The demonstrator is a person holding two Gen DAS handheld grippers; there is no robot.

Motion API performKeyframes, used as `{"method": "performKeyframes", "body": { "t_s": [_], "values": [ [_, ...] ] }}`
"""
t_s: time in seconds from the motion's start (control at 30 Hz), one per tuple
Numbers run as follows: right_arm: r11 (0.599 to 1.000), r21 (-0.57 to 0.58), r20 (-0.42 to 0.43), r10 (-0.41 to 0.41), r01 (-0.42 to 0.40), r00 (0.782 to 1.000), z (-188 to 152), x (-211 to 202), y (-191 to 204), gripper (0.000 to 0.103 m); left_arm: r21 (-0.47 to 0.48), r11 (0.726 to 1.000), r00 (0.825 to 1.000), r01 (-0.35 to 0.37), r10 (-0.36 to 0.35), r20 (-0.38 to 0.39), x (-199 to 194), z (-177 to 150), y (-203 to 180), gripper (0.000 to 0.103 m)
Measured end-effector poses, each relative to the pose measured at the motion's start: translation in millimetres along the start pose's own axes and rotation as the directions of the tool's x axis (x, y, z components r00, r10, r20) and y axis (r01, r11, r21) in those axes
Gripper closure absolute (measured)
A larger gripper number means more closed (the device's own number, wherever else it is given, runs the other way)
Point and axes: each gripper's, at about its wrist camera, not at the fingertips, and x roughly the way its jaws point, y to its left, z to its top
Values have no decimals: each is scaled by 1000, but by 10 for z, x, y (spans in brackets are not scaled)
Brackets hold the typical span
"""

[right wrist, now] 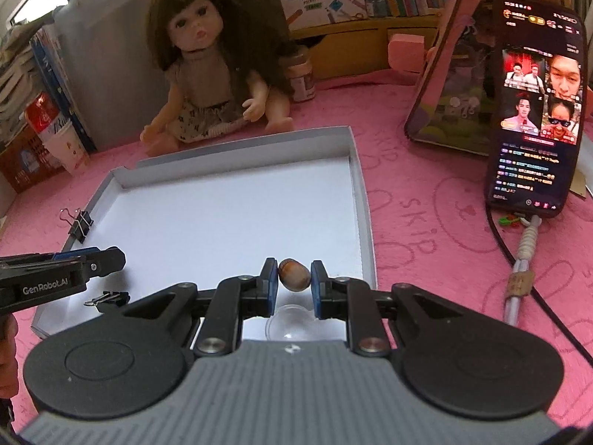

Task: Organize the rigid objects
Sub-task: 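Lower the lid into the tray with the left tool while the right tool drops the acorn in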

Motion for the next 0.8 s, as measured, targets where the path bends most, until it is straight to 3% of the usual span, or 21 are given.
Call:
{"method": "performKeyframes", "body": {
  "t_s": [0.6,0.7,0.73,0.8],
  "values": [
    [1000,-20,-22,-12,12,1000,-5,122,4,80,39,999,1000,-17,17,2,107,-60,-42,73],
    [1000,-16,-12,-8,7,1000,-4,111,2,73,39,999,1000,-9,9,-2,92,-58,-46,73],
    [1000,-14,-7,-6,6,1000,-8,98,4,61,35,999,1000,-1,1,0,78,-56,-39,71],
    [1000,-15,8,0,0,1000,-9,57,-1,54,36,999,1000,10,-10,12,27,-55,-35,61]
  ]
}}
